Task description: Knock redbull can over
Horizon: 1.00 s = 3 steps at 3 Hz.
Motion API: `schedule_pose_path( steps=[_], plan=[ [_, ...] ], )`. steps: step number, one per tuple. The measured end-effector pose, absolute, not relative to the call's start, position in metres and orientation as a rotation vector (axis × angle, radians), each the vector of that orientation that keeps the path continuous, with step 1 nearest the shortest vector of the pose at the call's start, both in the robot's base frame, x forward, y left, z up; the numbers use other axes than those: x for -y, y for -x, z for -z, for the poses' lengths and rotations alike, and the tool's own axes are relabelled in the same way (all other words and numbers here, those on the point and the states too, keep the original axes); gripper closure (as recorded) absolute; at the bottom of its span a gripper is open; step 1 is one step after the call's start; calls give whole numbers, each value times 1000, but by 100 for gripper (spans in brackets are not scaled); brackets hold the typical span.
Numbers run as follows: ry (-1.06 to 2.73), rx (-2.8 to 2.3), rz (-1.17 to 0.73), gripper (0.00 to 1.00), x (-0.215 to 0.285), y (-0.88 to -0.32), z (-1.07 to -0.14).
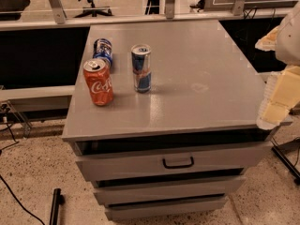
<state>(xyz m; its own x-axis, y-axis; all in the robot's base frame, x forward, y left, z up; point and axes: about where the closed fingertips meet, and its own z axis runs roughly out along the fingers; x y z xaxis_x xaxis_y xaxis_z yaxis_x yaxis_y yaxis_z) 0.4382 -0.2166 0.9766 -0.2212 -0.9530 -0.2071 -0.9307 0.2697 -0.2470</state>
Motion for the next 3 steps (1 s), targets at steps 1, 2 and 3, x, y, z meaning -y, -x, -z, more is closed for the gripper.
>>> schedule_pose_path(
  steps=[1,2,3],
  plan=[
    [1724,-2231,100,0,217,-438,-977],
    [1724,-2231,100,0,217,-438,-977],
    [1700,-2173,71,0,212,-450,-983]
  ],
)
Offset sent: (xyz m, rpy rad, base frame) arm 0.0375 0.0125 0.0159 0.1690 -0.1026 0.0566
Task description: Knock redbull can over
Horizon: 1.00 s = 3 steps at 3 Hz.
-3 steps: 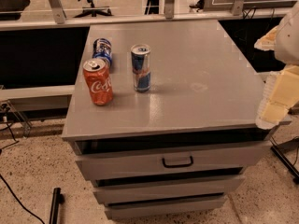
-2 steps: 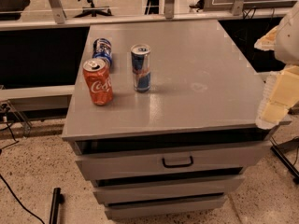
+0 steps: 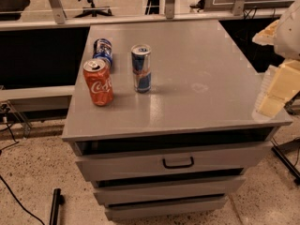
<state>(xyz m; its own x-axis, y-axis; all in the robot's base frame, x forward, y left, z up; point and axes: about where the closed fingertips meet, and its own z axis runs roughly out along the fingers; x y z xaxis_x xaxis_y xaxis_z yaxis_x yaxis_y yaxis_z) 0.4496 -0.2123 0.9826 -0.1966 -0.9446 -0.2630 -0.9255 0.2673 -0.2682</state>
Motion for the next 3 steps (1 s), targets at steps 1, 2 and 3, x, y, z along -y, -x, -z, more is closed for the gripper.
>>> schedule_pose_path(
  steps=[1,2,3],
  plan=[
    [1682,-2088,-9,0,201,-468,-977],
    [1627,-1994,-97,0,174,-484,-981],
    [1627,-1994,-97,0,174,-484,-981]
  ],
)
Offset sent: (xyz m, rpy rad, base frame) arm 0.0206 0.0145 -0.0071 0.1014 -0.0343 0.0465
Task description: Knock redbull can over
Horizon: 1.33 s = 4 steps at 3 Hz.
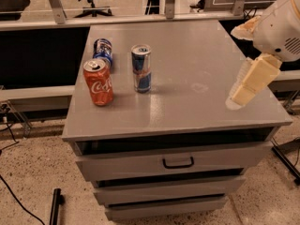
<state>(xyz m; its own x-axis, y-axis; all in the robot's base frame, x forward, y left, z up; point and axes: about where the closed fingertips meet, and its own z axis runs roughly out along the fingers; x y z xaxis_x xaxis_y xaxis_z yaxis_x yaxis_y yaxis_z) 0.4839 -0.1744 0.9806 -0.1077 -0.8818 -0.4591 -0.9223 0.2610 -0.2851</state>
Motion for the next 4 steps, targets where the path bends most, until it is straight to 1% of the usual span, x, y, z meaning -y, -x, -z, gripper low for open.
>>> schedule_pose_path(
  steps=[1,2,4],
  plan=[
    [1622,-1927,-142,0,171,-485,-984],
    [1600,-1742,-236,0,154,-504,-997],
    [1516,-1465,-465,0,102,-549,-1018]
  ],
)
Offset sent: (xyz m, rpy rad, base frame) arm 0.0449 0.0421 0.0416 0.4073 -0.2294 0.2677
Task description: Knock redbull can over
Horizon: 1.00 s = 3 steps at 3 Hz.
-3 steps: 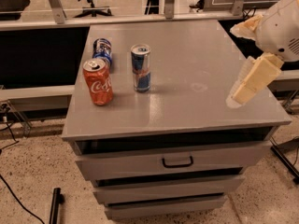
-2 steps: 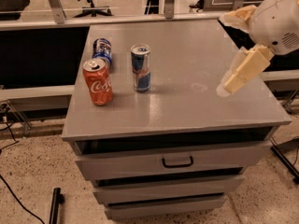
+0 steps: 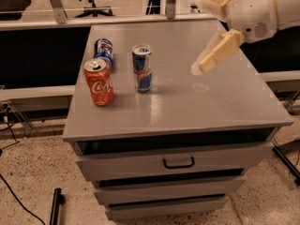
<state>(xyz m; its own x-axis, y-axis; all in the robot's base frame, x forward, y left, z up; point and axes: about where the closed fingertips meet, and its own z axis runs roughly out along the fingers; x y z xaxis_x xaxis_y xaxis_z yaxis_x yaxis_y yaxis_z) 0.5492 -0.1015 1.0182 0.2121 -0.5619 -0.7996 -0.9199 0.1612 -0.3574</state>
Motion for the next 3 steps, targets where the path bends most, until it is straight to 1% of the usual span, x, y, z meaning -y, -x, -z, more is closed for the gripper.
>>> schedule_pose_path(
  steps=[3],
  plan=[
    [1308,-1352,-709,0,43,-615,-1002]
  ],
)
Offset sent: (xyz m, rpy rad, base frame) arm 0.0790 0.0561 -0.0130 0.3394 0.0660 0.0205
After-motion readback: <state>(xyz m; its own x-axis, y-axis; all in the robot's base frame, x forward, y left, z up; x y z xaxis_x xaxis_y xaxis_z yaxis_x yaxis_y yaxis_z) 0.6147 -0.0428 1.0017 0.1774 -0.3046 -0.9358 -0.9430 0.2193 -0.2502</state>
